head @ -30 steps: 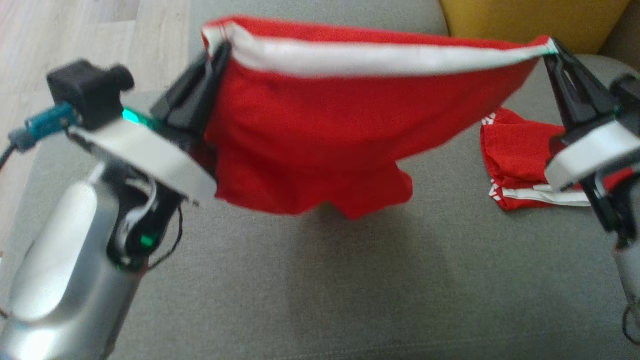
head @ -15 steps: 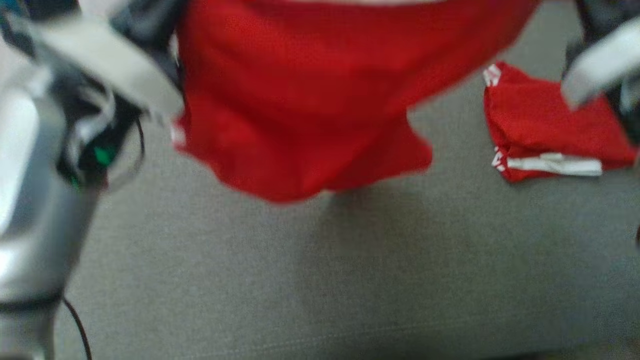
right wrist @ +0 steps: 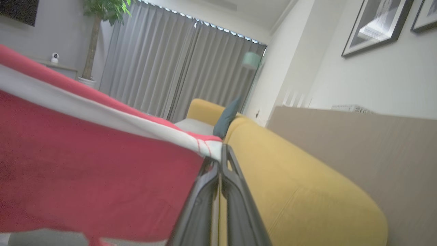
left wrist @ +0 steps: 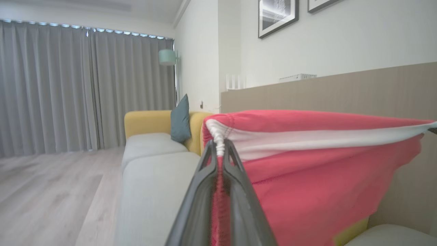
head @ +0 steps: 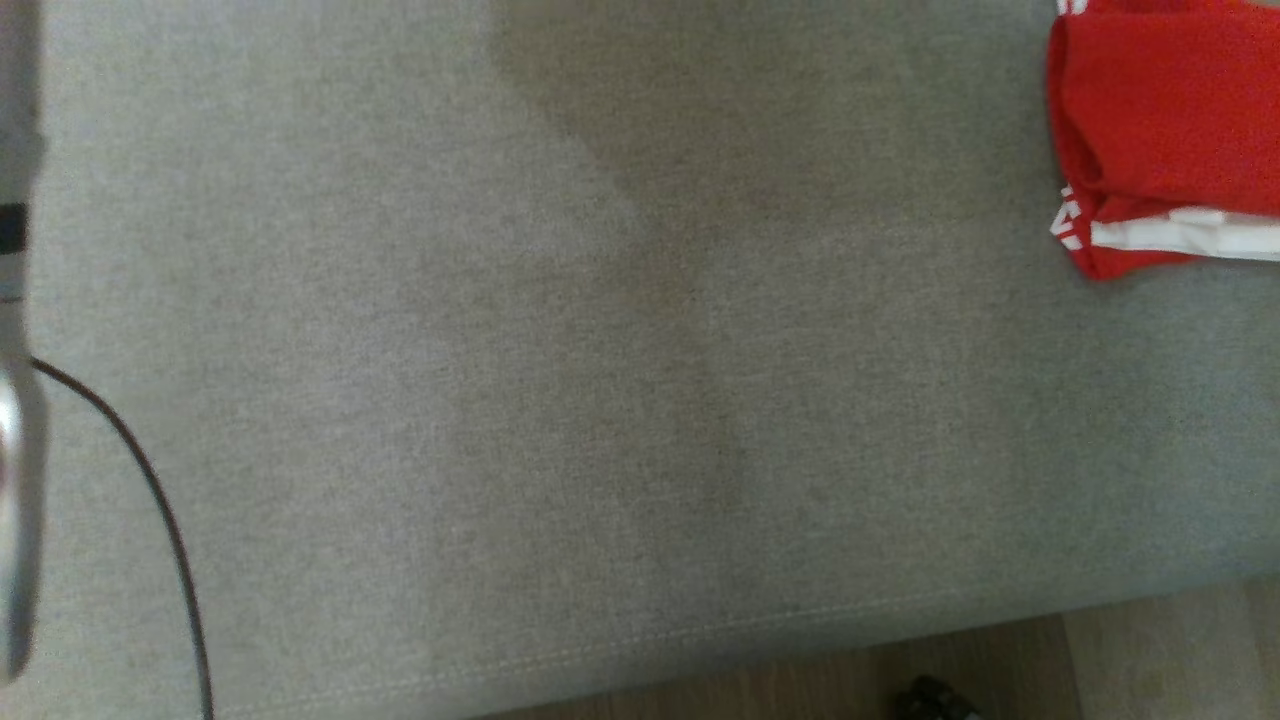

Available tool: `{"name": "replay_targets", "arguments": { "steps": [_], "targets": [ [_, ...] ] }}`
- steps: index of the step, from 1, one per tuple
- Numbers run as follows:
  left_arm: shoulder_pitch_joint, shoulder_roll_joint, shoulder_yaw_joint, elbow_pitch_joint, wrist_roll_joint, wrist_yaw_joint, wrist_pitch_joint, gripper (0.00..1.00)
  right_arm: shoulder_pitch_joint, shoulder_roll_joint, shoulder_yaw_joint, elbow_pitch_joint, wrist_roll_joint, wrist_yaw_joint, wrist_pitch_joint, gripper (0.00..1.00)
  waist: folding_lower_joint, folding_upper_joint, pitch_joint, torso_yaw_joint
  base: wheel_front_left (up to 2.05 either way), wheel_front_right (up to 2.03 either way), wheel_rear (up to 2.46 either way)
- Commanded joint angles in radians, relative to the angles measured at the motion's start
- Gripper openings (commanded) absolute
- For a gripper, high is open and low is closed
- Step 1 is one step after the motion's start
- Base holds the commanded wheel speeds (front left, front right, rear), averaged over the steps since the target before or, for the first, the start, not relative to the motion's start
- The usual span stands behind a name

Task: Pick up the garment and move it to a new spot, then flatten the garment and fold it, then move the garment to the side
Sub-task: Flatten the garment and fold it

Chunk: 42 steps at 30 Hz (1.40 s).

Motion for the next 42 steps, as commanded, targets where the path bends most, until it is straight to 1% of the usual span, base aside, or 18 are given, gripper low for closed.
{"name": "replay_targets", "arguments": {
  "steps": [1,4,7,11,15,19,21,22,26,31,35,42],
  "targets": [
    [-0.032,0.022,0.017,0.019,-0.001,-0.003,-0.035,0.0,-0.005,0.034,-0.02,0.021,-0.022,0.007,-0.038,0.0,-0.0004,0.0001,0.028,0.006,0.0,0.0,0.0],
    [-0.002,-0.005,0.001,0.078,-0.009,-0.009,-0.07,0.0,0.028,0.063,-0.01,0.107,-0.048,0.007,-0.087,0.0,-0.0004,0.0001,0.037,0.019,0.0,0.0,0.0],
    [0.065,-0.026,-0.015,0.105,-0.019,-0.012,-0.08,0.0,0.086,0.074,0.011,0.182,-0.054,0.007,-0.123,0.0,-0.0004,0.0001,0.036,0.03,0.0,0.0,0.0],
    [0.199,-0.037,-0.04,0.064,-0.027,-0.014,-0.082,0.0,0.175,0.068,0.055,0.26,-0.045,0.007,-0.151,0.0,-0.0004,0.0001,0.015,0.047,0.0,0.0,0.0],
    [0.358,-0.021,-0.082,0.004,-0.044,-0.014,-0.082,0.0,0.271,0.056,0.121,0.316,-0.012,0.007,-0.164,0.0,-0.0004,0.0001,-0.026,0.058,0.0,0.0,0.0],
    [0.513,0.008,-0.116,-0.046,-0.051,-0.014,-0.082,0.0,0.362,0.036,0.2,0.341,0.035,0.007,-0.169,0.0,-0.0004,0.0001,-0.082,0.056,0.0,0.0,0.0],
    [0.581,0.025,-0.135,-0.071,-0.049,-0.014,-0.082,0.0,0.403,0.02,0.244,0.344,0.063,0.007,-0.164,0.0,-0.0004,0.0001,-0.11,0.054,0.0,0.0,0.0],
    [0.581,0.025,-0.135,-0.071,-0.049,-0.014,-0.082,0.0,0.403,0.02,0.244,0.344,0.063,0.007,-0.164,0.0,-0.0004,0.0001,-0.11,0.054,0.0,0.0,0.0],
    [0.697,0.042,-0.148,-0.116,-0.056,-0.014,-0.082,0.0,0.485,-0.026,0.323,0.325,0.133,0.007,-0.143,0.0,-0.0004,0.0001,-0.16,0.054,0.0,0.0,0.0],
    [0.804,0.05,-0.157,-0.162,-0.057,-0.014,-0.082,0.0,0.585,-0.098,0.408,0.255,0.227,0.007,-0.092,0.0,-0.0004,0.0001,-0.212,0.053,0.0,0.0,0.0],
    [0.869,0.055,-0.181,-0.192,-0.053,-0.014,-0.082,0.0,0.666,-0.167,0.467,0.167,0.305,0.007,-0.032,0.0,-0.0004,0.0001,-0.249,0.052,0.0,0.0,0.0],
    [0.989,0.064,-0.224,-0.258,-0.052,-0.015,-0.083,0.0,0.797,-0.301,0.514,-0.025,0.41,0.007,0.073,0.0,-0.0004,0.0001,-0.311,0.038,0.0,0.0,0.0]
  ]
}}
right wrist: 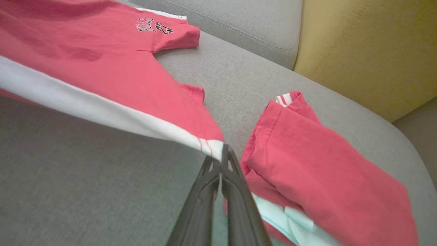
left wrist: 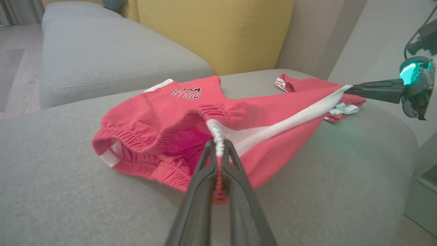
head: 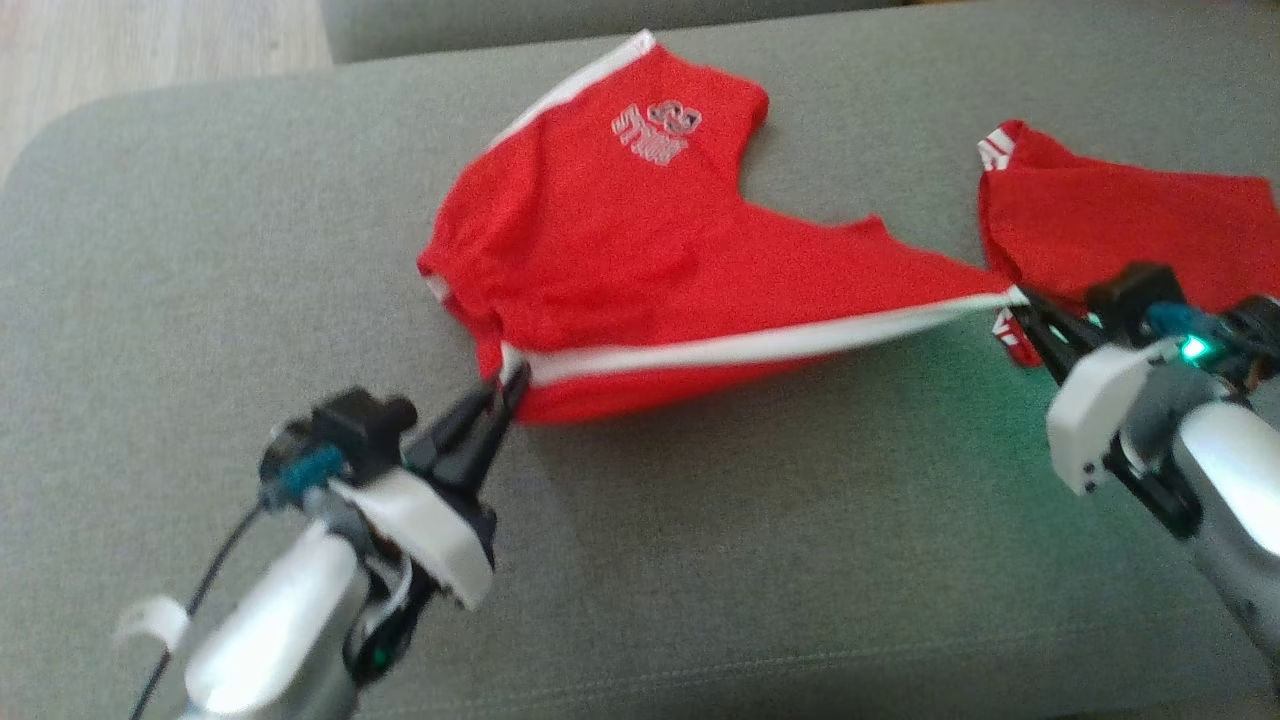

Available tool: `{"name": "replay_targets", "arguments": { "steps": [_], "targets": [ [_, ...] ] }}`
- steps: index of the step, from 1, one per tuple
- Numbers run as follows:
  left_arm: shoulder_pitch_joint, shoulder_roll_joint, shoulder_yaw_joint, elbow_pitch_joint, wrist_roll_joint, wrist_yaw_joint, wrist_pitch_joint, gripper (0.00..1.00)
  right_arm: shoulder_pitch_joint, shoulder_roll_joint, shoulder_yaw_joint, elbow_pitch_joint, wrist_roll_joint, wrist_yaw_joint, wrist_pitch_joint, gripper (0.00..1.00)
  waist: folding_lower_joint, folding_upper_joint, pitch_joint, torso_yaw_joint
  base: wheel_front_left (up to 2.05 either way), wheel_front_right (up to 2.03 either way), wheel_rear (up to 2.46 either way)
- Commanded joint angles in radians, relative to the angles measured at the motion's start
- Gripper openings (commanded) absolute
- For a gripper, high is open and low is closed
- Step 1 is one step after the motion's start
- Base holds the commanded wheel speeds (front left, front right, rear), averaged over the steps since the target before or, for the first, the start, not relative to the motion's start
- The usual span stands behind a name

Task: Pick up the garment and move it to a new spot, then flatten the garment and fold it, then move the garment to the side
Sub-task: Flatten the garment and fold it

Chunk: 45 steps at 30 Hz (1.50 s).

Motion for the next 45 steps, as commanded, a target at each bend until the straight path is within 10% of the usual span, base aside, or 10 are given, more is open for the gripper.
{"name": "replay_targets", "arguments": {
  "steps": [1,13,23,45],
  "targets": [
    [0.001,0.041,0.025,-0.051,-0.002,0.001,-0.005,0.0,0.034,-0.054,0.005,-0.063,0.022,0.007,0.018,0.0,0.0001,-0.0001,-0.024,-0.011,0.0,0.0,0.0],
    [0.207,0.079,-0.029,-0.298,-0.014,0.047,0.028,0.0,0.283,-0.276,-0.126,-0.432,0.068,0.007,0.212,0.0,0.0001,-0.0001,-0.06,-0.031,0.0,0.0,0.0],
    [0.124,0.054,0.007,-0.366,-0.023,0.069,0.03,0.0,0.239,-0.285,-0.258,-0.607,-0.002,0.007,0.314,0.0,0.0001,-0.0001,0.003,0.039,0.0,0.0,0.0],
    [-0.128,-0.107,0.02,-0.175,-0.043,0.03,0.003,0.0,-0.301,-0.286,0.035,-0.366,-0.044,0.007,0.358,0.0,0.0001,-0.0001,0.208,0.252,0.0,0.0,0.0]
  ]
}}
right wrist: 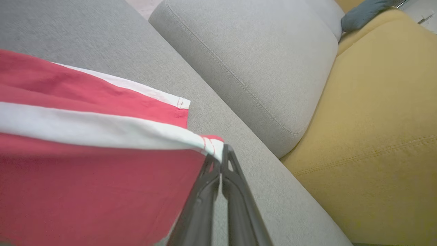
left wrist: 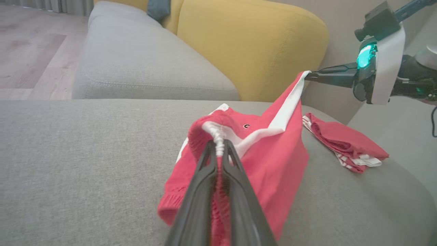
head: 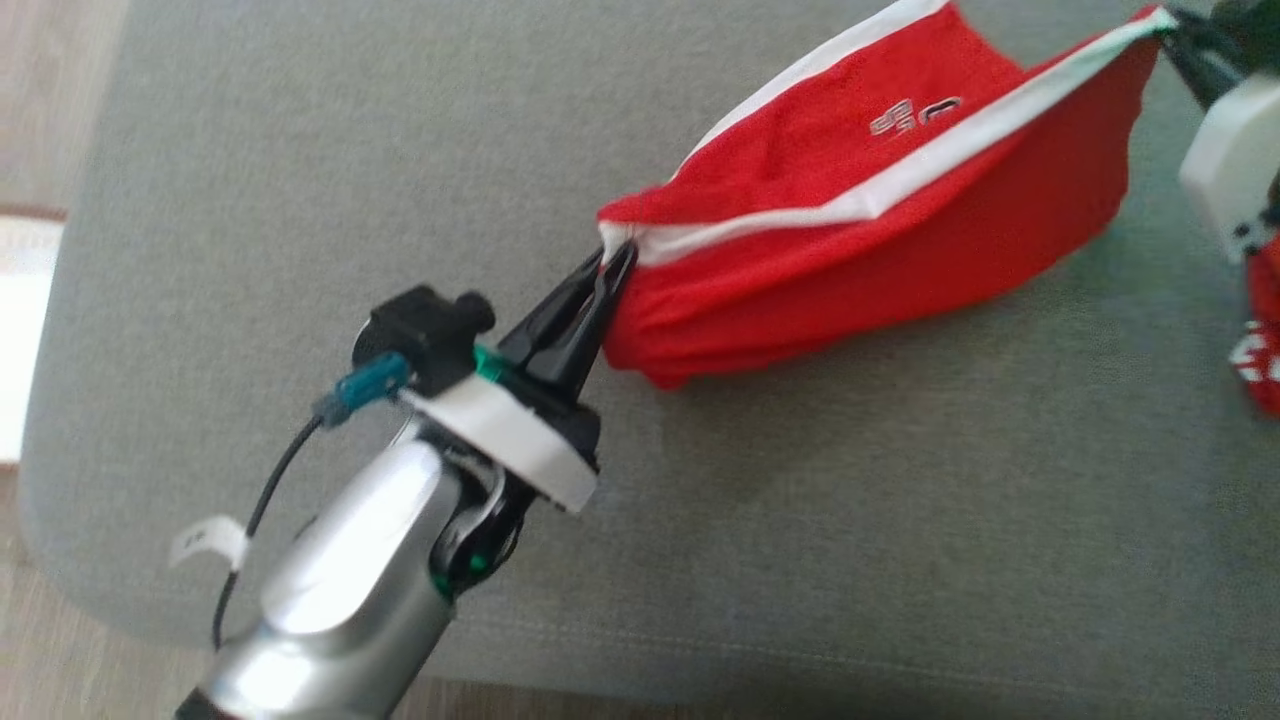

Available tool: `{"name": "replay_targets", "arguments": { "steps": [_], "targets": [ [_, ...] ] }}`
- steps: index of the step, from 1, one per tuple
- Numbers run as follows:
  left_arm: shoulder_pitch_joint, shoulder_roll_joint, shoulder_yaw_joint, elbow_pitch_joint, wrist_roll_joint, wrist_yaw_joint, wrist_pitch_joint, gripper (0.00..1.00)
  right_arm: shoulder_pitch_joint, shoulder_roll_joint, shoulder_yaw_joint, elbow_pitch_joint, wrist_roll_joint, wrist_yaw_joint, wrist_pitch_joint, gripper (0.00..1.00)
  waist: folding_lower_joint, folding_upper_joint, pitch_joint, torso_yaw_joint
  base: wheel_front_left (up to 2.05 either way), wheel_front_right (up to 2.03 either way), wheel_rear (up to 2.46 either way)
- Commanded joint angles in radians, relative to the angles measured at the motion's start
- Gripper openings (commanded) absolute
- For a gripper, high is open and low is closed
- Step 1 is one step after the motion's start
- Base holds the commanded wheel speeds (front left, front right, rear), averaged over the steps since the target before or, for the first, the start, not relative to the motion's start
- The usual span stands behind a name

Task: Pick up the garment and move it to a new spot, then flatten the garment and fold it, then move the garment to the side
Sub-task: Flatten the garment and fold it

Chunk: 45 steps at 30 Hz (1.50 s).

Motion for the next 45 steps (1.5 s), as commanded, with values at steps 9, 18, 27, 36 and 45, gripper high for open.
{"name": "replay_targets", "arguments": {
  "steps": [9,18,27,36,45],
  "targets": [
    [-0.132,-0.076,0.061,0.067,0.007,-0.02,-0.02,0.0,-0.178,-0.008,0.086,0.153,0.003,0.007,-0.039,0.0,-0.0001,0.0,0.112,0.086,0.0,0.0,0.0],
    [-0.164,-0.123,0.089,0.094,0.031,-0.03,-0.021,0.0,-0.286,0.032,0.16,0.287,0.013,0.007,-0.098,0.0,-0.0001,0.0,0.16,0.121,0.0,0.0,0.0],
    [-0.187,-0.137,0.08,0.149,0.042,-0.032,-0.021,1.0,-0.328,0.075,0.208,0.382,0.026,0.007,-0.177,1.0,-0.0001,0.0,0.168,0.126,0.0,0.0,0.0],
    [-0.158,-0.14,0.18,0.15,0.078,-0.032,-0.021,1.0,-0.295,0.145,0.137,0.491,0.059,0.007,-0.317,1.0,-0.0001,0.0,0.098,0.061,0.0,0.0,0.0],
    [-0.079,-0.141,0.399,0.029,0.124,-0.023,-0.021,1.0,-0.186,0.235,-0.049,0.494,0.072,0.007,-0.573,1.0,-0.0001,0.0,-0.01,-0.045,0.0,0.0,0.0]
  ]
}}
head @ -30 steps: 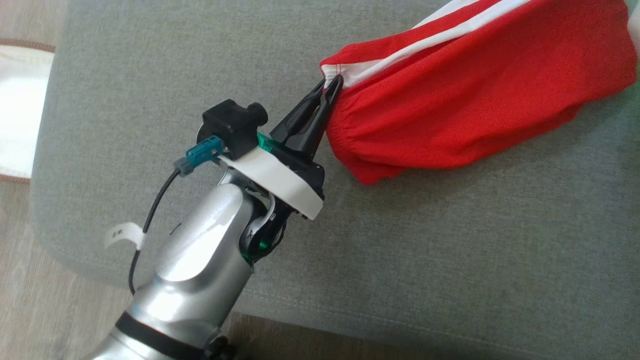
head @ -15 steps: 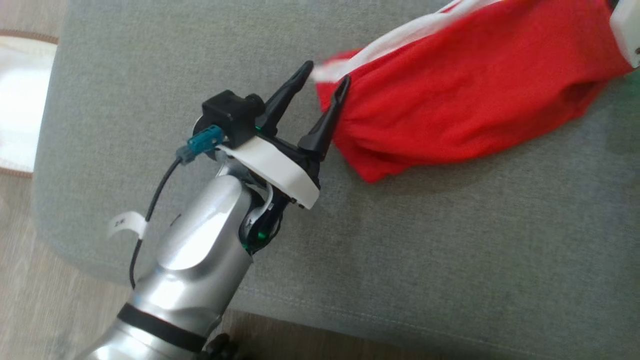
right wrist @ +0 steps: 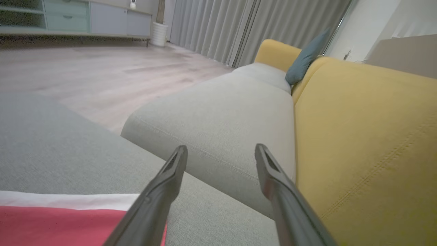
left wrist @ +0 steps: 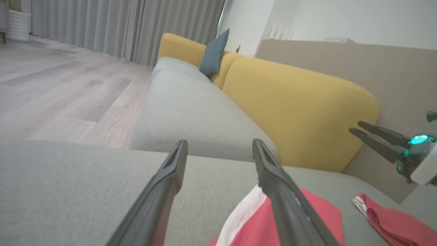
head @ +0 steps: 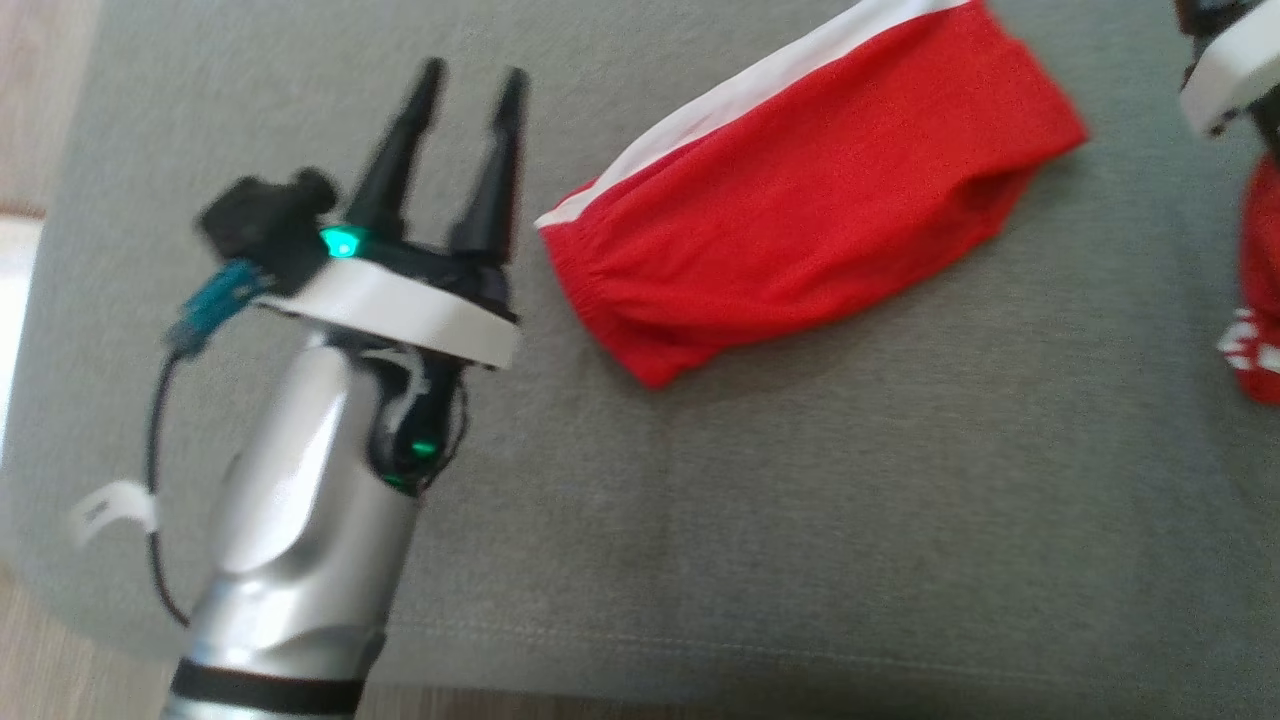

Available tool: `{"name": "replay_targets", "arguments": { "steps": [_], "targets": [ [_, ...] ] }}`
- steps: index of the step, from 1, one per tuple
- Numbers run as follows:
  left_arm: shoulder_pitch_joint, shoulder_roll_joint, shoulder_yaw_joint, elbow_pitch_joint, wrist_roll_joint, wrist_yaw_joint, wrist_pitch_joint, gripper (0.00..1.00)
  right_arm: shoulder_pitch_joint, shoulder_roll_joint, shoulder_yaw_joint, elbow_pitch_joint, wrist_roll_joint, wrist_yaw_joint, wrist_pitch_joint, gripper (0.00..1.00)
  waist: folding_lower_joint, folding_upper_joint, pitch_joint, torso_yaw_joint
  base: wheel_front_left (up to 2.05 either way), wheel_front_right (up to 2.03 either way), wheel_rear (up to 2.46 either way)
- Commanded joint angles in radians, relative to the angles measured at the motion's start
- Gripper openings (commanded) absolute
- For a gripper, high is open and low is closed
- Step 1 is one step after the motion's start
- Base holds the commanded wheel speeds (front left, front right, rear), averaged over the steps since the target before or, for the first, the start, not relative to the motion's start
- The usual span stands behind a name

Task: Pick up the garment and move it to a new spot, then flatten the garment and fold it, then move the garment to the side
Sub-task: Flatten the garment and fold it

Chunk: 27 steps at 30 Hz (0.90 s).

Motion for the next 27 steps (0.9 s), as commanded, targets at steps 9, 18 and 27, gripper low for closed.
{"name": "replay_targets", "arguments": {
  "steps": [9,18,27],
  "targets": [
    [0.105,0.016,0.203,-0.153,0.027,0.039,-0.005,1.0,0.25,0.106,-0.261,-0.188,-0.05,0.007,-0.065,1.0,0.0001,0.0,-0.14,-0.132,0.0,0.0,0.0],
    [0.275,0.016,0.227,-0.202,0.115,0.061,-0.005,1.0,0.655,0.308,-0.557,-0.469,-0.321,0.007,-0.067,1.0,0.0001,0.0,-0.204,-0.181,0.0,0.0,0.0],
    [0.395,0.016,0.201,-0.219,0.154,0.094,-0.005,1.0,0.877,0.452,-0.653,-0.596,-0.442,0.007,-0.045,1.0,0.0001,0.0,-0.235,-0.198,0.0,0.0,0.0]
  ]
}}
